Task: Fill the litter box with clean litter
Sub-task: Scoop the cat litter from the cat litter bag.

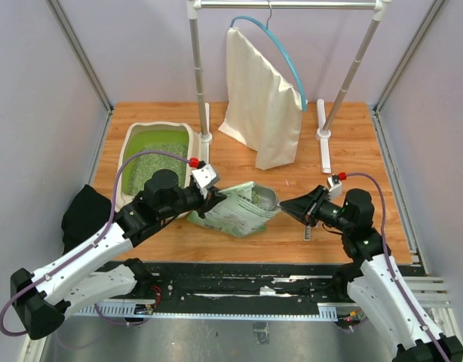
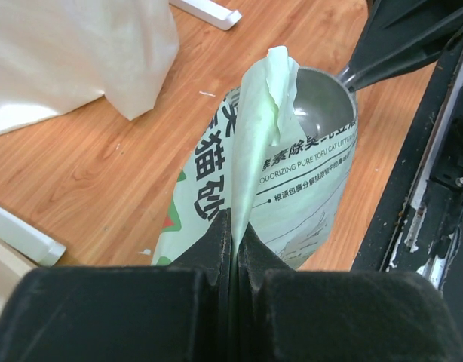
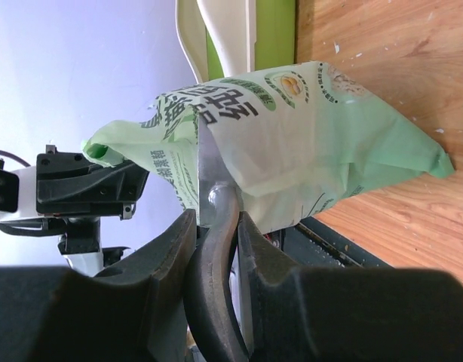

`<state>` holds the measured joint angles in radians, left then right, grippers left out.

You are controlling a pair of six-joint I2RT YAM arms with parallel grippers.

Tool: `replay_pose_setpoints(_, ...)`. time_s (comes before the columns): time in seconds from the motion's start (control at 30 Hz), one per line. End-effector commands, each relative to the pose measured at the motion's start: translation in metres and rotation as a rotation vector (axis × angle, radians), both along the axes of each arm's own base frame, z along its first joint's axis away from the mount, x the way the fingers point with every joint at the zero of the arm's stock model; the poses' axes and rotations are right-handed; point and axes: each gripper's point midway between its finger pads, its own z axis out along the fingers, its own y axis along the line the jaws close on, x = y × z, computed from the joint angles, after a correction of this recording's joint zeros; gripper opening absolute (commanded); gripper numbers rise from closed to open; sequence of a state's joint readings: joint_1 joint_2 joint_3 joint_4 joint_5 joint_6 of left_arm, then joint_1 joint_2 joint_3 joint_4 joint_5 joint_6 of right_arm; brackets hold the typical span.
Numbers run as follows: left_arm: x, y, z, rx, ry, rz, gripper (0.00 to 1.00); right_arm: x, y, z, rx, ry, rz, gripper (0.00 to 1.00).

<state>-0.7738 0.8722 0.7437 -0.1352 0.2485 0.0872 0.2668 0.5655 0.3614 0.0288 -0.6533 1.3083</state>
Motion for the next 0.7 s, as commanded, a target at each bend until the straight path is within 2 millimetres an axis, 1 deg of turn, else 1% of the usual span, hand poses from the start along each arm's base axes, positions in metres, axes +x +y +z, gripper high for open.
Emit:
replay_pose_setpoints(0.0, 0.006, 0.005, 0.017, -0.009, -0.078, 0.028, 0.01, 0.003, -0.011, 0.030, -0.012, -0.071, -0.014, 0.01)
replay_pose_setpoints(0.13, 0.003, 0.009, 0.012, 0.005, -0.087, 0.021, 0.01, 0.005, -0.019, 0.040, -0.017, -0.074, -0.016, 0.01)
replay_pose_setpoints(0.4, -0.002, 0.013, 0.006, 0.000, -0.093, 0.021, 0.01, 0.003, -0.036, 0.053, -0.070, -0.097, -0.028, 0.01)
replay_pose_setpoints(0.57, -0.007, 0.002, 0.009, -0.014, -0.079, -0.043, 0.00, 0.000, -0.034, 0.062, -0.078, -0.106, 0.003, 0.01)
replay_pose_setpoints(0.67, -0.007, -0.005, 0.013, -0.019, -0.059, -0.066, 0.00, -0.001, -0.033, 0.071, -0.072, -0.120, 0.011, 0.01)
